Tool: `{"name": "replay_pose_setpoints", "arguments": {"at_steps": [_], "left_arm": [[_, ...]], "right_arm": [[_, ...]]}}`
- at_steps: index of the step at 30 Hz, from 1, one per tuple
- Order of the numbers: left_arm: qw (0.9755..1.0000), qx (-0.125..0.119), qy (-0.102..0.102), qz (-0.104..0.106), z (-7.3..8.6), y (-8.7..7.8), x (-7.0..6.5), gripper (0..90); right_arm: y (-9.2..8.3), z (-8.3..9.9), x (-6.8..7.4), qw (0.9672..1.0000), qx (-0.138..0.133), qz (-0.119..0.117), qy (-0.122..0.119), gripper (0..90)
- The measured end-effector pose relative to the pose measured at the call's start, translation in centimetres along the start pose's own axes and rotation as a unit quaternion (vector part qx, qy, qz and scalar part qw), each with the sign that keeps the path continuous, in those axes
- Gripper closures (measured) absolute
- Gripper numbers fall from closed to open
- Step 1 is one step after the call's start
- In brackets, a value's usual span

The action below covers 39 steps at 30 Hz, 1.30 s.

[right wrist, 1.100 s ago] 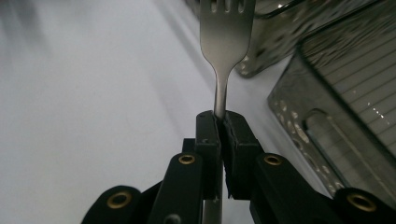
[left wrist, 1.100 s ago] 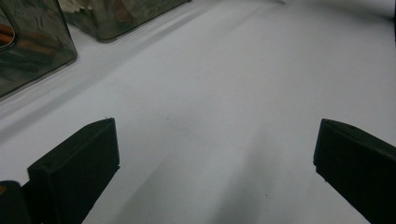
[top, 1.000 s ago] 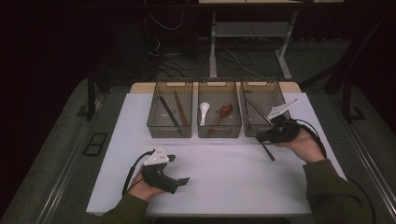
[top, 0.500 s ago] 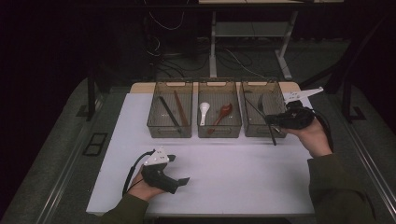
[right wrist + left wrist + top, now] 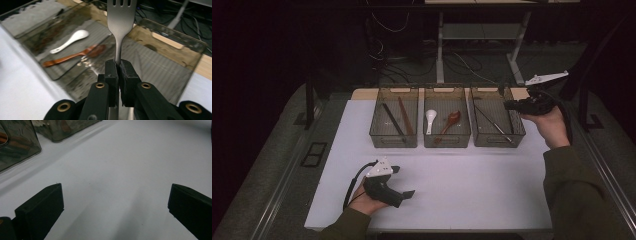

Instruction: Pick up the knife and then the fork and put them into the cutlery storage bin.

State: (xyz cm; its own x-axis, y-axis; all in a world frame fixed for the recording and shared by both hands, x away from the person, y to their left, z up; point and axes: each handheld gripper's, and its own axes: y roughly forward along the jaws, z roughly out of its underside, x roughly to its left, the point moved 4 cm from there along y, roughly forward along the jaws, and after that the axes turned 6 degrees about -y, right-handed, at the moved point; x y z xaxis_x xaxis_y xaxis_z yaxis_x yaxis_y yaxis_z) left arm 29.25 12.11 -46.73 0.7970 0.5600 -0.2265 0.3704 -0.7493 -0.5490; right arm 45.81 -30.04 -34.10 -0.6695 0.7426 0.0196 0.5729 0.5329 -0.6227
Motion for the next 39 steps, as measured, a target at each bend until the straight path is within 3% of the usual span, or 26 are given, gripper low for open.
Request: {"name": "replay_pose_setpoints", "arguments": {"at_steps": [4,10,23,28,32,39], "left_arm": [[1.0000,0.000,0.000,0.000,0.0,0.0,0.0,0.0],[1.0000,0.000,0.000,0.000,0.0,0.0,0.0,0.0],[1.0000,0.000,-0.001,0.000,0.0,0.0,0.0,0.0],[1.0000,0.000,-0.002,0.000,0.0,0.1,0.0,0.0],[1.0000,-0.001,-0.003,0.000,0.0,0.1,0.1,0.0],[1.0000,0.000,-0.002,-0.003,0.0,0.0,0.0,0.0]], "right_arm": [[1.1,0.3,-1.2,0.9997,0.014,0.016,0.010,84.9],[3.0,1.3,-2.2,0.9983,0.052,0.018,0.021,84.9],[6.0,4.1,-2.3,0.9892,0.143,-0.003,0.030,84.7],[6.7,4.2,-2.0,0.9882,0.151,-0.007,0.026,83.1],[6.8,4.3,-2.0,0.9880,0.152,-0.002,0.027,70.0],[5.7,4.9,-1.8,0.9930,0.113,0.001,0.033,51.5]]}}
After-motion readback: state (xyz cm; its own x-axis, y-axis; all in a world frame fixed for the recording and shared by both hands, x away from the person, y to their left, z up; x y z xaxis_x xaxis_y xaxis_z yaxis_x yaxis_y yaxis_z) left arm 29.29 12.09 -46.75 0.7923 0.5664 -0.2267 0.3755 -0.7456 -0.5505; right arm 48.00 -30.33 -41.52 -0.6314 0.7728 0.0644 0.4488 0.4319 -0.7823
